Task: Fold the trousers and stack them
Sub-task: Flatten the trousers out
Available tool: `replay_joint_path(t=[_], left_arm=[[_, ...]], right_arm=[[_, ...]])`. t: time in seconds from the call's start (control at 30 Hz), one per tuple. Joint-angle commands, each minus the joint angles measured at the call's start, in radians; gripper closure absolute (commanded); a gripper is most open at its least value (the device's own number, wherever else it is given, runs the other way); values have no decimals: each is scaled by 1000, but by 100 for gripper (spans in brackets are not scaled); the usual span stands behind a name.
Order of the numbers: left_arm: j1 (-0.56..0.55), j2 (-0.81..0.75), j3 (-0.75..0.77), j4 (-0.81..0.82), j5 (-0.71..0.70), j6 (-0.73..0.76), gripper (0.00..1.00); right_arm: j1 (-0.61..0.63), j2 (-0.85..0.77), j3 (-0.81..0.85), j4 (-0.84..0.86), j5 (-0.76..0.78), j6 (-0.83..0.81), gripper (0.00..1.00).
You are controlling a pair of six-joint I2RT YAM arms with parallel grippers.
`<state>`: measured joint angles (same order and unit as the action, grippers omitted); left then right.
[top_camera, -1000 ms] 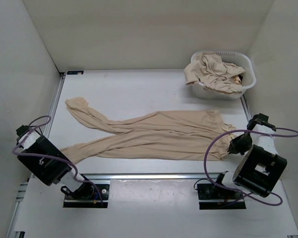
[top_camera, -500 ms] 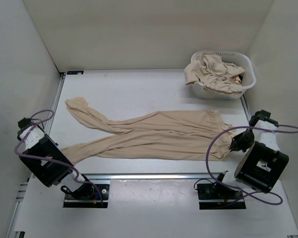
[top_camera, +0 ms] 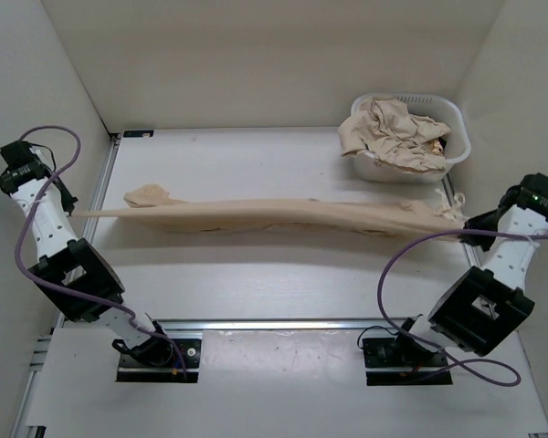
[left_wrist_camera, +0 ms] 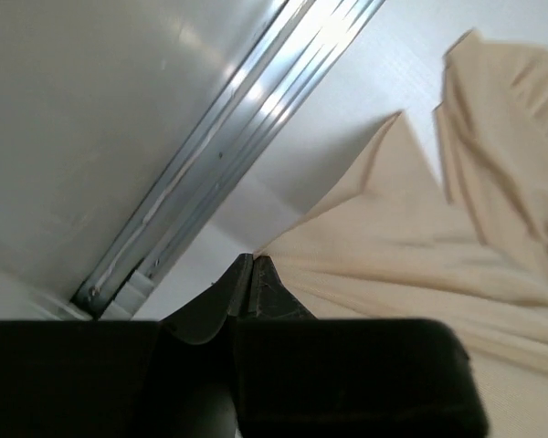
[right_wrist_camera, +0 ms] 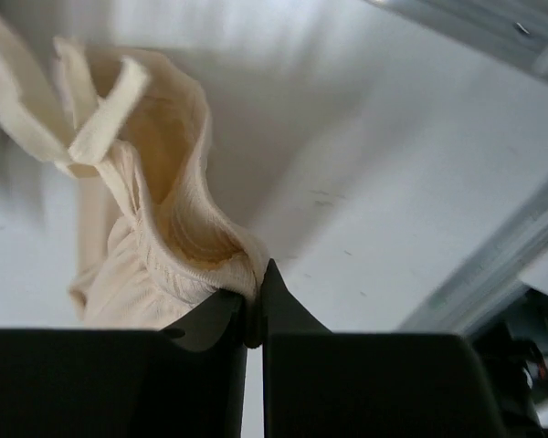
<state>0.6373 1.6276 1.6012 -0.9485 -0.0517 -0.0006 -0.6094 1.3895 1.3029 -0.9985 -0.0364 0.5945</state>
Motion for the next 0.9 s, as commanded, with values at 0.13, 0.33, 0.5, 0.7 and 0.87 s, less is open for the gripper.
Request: replay_joint_path(t=[0.13,0.33,0.5,0.7,0.87], left_arm=[[65,-84,-151,-32,-145,1,86],[131,-120,-332,11,-155,1,86],[208,-192,-515,45,-168,1,86],[272,-193,-615,80,-186,1,86],[312,-193,-624,103,-197,1,86]], right_arm=[[-44,-105,-142,-61,81,-16,100],[-44,-178,-312,-52,61,-5,100],[-44,-259,-467,-52,61,4,100],[-44,-290,-559,-74,126,4,100],[-44,-313,-568,-117,254,37,100]])
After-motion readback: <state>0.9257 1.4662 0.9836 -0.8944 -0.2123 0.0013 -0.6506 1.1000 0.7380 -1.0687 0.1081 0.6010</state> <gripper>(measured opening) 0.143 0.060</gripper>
